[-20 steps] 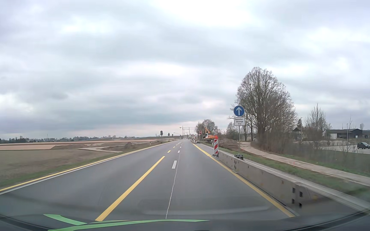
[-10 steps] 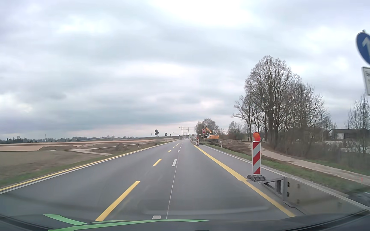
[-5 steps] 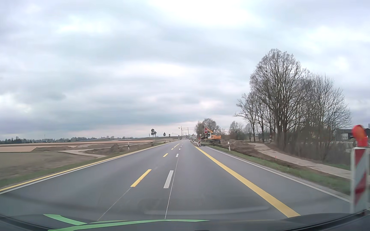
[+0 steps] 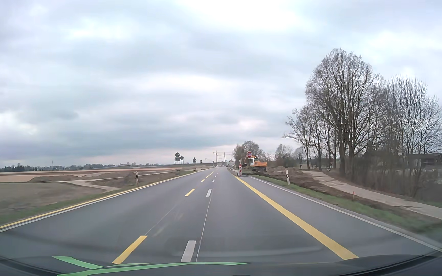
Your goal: Follow the waypoints while adhering to traffic rules and regulations
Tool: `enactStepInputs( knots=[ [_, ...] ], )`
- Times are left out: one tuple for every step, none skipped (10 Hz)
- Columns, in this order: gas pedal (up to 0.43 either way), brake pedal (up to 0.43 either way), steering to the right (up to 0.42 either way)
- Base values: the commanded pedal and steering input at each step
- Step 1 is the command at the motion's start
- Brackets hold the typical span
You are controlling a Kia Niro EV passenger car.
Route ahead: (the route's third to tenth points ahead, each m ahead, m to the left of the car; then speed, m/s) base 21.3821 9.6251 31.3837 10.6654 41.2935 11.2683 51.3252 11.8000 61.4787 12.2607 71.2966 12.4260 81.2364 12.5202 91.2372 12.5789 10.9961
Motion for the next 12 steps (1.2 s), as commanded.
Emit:
enactStepInputs(
  knots=[
    [0.098, 0.000, 0.001],
    [0.110, 0.000, 0.001],
    [0.110, 0.000, 0.000],
    [0.110, 0.000, 0.000],
    [0.110, 0.000, 0.000],
    [0.110, 0.000, -0.001],
    [0.110, 0.000, -0.003],
    [0.110, 0.000, -0.004],
    [0.110, 0.000, -0.004],
    [0.110, 0.000, -0.004],
    [0.110, 0.000, -0.004],
    [0.110, 0.000, -0.004]
  ],
)
